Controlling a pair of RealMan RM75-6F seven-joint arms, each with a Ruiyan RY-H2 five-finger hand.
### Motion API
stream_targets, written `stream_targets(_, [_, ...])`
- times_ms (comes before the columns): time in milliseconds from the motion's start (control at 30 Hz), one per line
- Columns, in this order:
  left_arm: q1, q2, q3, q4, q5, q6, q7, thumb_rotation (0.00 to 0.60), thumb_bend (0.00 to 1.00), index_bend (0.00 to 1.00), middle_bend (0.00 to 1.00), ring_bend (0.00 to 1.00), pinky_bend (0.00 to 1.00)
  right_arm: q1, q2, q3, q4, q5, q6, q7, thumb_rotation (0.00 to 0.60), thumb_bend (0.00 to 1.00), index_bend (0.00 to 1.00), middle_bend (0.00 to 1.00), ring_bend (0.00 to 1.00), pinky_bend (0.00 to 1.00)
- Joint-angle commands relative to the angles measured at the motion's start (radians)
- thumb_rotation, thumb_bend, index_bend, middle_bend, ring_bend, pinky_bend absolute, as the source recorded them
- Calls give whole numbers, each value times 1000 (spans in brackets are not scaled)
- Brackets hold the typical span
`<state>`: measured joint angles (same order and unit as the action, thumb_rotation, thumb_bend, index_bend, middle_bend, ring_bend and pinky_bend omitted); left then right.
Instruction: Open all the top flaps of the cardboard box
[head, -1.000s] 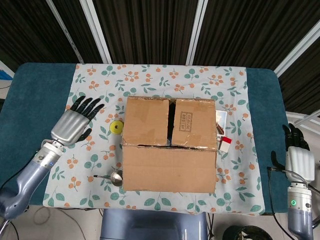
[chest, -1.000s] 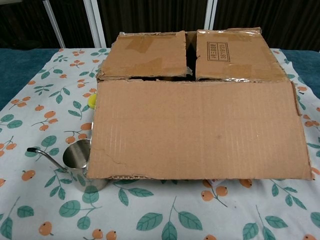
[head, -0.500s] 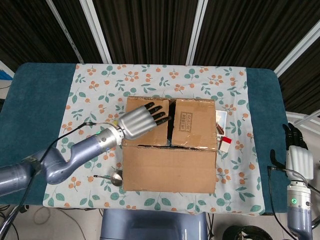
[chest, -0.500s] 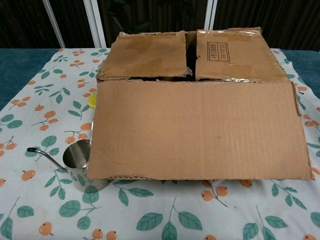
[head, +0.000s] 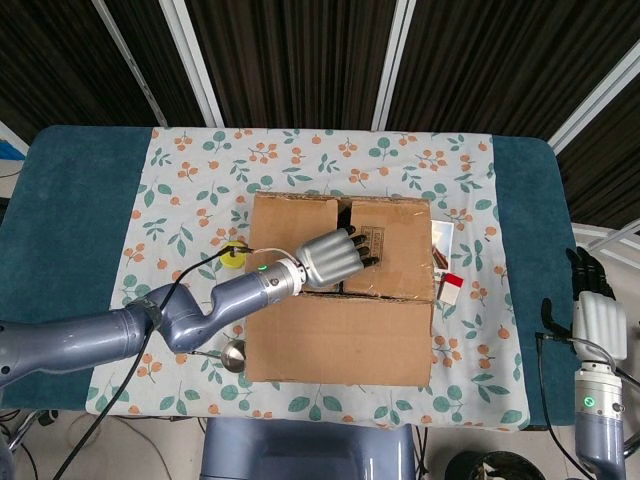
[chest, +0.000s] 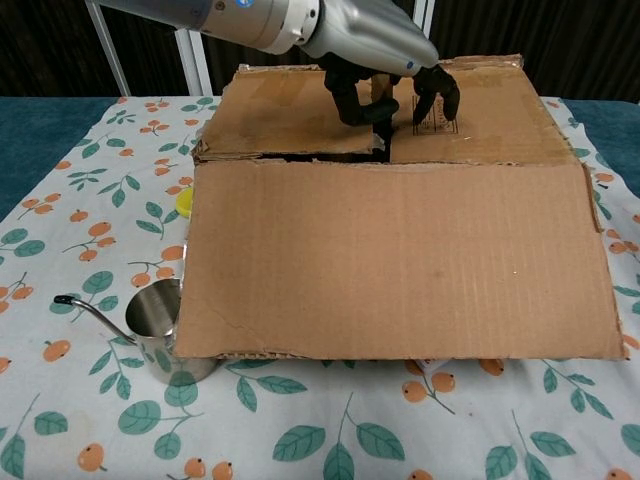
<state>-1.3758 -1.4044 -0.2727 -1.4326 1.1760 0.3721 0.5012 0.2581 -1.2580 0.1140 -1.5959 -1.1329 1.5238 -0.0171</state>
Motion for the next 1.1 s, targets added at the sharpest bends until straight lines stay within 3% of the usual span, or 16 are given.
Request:
stream_targets(33, [-21, -16, 15, 16, -10, -1, -7, 600, 748, 164, 270, 178, 260, -4, -1, 6, -1, -5, -5, -3, 600, 532, 9, 0, 9, 226])
stream_targets(200, [-44, -24, 44, 33, -14, 1, -6, 600, 814, 215, 381, 275, 334, -13, -1, 20, -2, -8, -12, -5, 600, 536, 9, 0, 9, 227])
stream_targets(467, [-67, -19, 75, 44, -25, 9, -9, 600, 996, 295, 536, 377, 365, -22, -3, 36, -2, -14, -22, -9, 600, 559, 16, 0, 9, 227])
stream_targets(833, [-101, -2, 119, 40, -59, 31, 14, 600, 1000, 429, 726, 500, 415, -36, -5, 60, 3, -26, -29, -5, 600, 576, 20, 0, 9, 226])
stream_targets(1100, [-123, 44, 128, 15, -75, 60, 34, 600, 1000, 465, 774, 541, 446, -44, -7, 71, 2, -33, -37, -6, 600, 575, 21, 0, 9, 226])
